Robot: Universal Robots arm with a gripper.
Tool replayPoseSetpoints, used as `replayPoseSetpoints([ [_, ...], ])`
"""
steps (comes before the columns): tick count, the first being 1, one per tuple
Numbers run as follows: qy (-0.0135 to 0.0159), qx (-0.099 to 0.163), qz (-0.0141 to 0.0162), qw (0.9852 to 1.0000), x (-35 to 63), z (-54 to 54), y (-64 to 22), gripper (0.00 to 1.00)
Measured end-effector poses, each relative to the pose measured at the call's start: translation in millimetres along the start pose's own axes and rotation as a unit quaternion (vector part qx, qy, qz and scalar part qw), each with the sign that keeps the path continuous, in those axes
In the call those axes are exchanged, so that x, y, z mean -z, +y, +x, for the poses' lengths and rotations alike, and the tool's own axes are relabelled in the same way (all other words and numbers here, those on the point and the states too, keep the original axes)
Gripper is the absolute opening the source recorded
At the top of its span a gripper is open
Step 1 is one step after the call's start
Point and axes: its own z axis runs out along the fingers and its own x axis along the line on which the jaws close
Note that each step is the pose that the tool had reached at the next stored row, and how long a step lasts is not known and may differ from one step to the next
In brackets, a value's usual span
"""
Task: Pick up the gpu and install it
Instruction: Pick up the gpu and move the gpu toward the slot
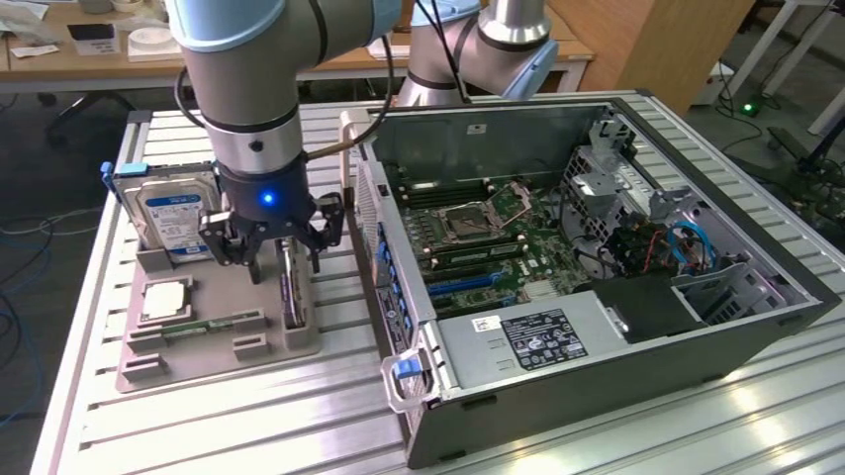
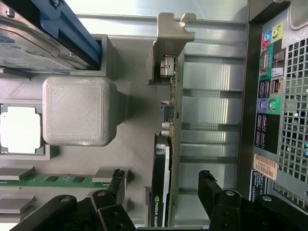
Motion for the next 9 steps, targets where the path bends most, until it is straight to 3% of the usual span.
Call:
replayPoseSetpoints([
  [9,0.0,0.0,0.0023,1.0,-7.5,-0.1,3.8,0.72],
])
